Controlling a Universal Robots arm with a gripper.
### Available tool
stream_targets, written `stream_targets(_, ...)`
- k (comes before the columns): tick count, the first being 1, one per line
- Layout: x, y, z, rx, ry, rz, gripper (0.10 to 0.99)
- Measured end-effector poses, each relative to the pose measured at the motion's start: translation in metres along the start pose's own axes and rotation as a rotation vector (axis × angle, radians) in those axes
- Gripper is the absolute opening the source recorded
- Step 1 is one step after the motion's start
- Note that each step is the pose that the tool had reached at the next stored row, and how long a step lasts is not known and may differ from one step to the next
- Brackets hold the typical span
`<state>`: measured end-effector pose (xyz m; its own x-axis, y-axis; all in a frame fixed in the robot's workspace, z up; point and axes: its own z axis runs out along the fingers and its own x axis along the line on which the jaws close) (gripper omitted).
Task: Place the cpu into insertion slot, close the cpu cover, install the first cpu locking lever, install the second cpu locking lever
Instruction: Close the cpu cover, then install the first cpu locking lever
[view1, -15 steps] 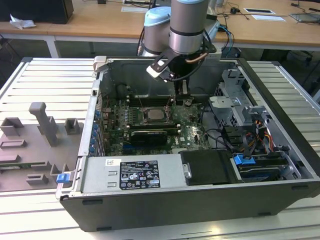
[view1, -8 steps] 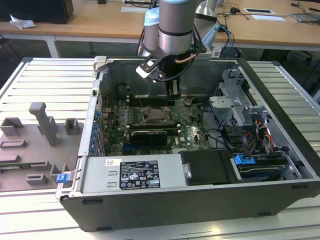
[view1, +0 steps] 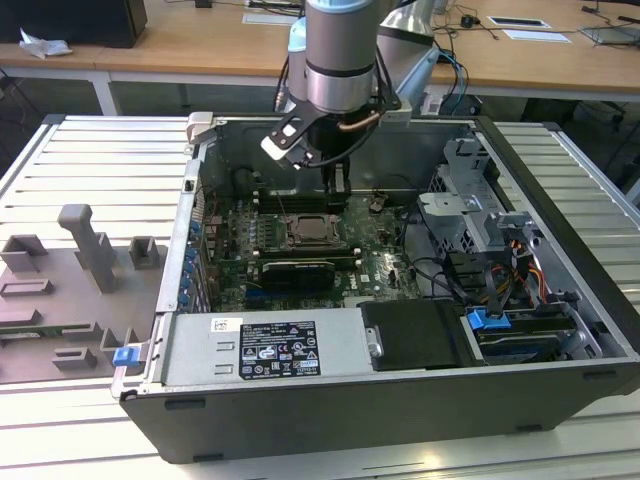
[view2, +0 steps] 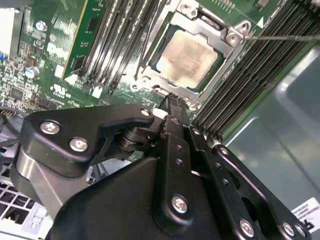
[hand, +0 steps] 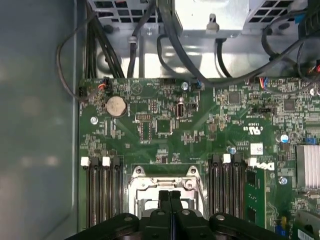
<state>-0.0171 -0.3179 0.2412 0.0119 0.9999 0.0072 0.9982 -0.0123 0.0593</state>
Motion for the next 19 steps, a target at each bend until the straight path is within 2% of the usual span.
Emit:
stream_targets(2, 0.0000, -0.0052, -0.0001, 0.000, 0.0001, 0.000, 0.106)
stream_targets(4, -0.0001, -0.0134, -0.0001, 0.001, 0.0004, -0.005, 0.106)
stream_targets(8, -0.0002, -0.0151, 0.0021, 0.004, 0.0041, -0.071, 0.106)
stream_targets(9, -0.0002, -0.0180, 0.0022, 0.004, 0.0046, -0.079, 0.106)
stream_targets(13, -0.0002, -0.0251, 0.0018, 0.004, 0.0046, -0.080, 0.106)
stream_targets(19, -0.0003, -0.0278, 0.0017, 0.004, 0.0051, -0.080, 0.106)
